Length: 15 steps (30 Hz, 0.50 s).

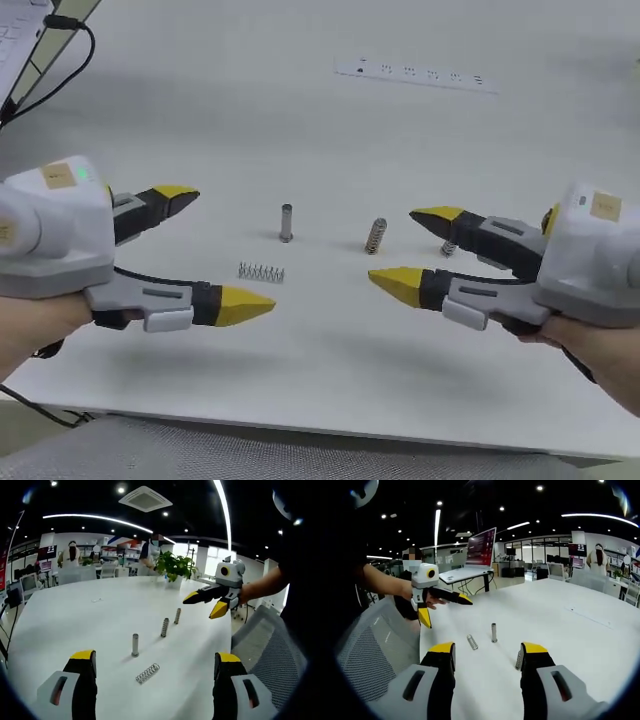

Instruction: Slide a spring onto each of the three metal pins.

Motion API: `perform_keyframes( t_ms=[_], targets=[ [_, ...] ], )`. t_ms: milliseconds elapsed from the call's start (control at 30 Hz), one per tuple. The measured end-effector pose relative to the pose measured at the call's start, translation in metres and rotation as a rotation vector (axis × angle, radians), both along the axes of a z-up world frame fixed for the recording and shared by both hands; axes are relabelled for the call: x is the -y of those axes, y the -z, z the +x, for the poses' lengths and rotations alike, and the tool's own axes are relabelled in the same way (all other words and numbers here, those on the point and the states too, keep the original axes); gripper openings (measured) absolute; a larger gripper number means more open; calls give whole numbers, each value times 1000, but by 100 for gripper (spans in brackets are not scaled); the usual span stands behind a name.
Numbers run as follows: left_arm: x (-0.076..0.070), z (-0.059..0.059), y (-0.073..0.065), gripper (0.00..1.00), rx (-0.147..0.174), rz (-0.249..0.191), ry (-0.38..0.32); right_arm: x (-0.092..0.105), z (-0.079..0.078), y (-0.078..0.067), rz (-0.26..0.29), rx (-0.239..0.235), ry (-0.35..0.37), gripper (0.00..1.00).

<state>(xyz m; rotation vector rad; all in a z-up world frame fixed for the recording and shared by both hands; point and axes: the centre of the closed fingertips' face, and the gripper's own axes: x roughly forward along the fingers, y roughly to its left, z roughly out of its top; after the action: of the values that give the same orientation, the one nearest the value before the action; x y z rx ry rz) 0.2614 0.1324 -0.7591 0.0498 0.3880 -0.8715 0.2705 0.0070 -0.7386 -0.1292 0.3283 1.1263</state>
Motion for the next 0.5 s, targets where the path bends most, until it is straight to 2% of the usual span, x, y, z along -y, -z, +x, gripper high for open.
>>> perform_keyframes(
  t_ms=[200,400,500],
  targets=[
    [-1,-3,2,95,-4,8,5,-11,-3,6,-40,4,-53,47],
    [0,-4,2,95,-7,5,5,-29,-6,12,-53,-20,-95,43],
    [0,-6,2,95,-7,6,5,-38,-7,13,-66,-10,-115,41]
  ],
)
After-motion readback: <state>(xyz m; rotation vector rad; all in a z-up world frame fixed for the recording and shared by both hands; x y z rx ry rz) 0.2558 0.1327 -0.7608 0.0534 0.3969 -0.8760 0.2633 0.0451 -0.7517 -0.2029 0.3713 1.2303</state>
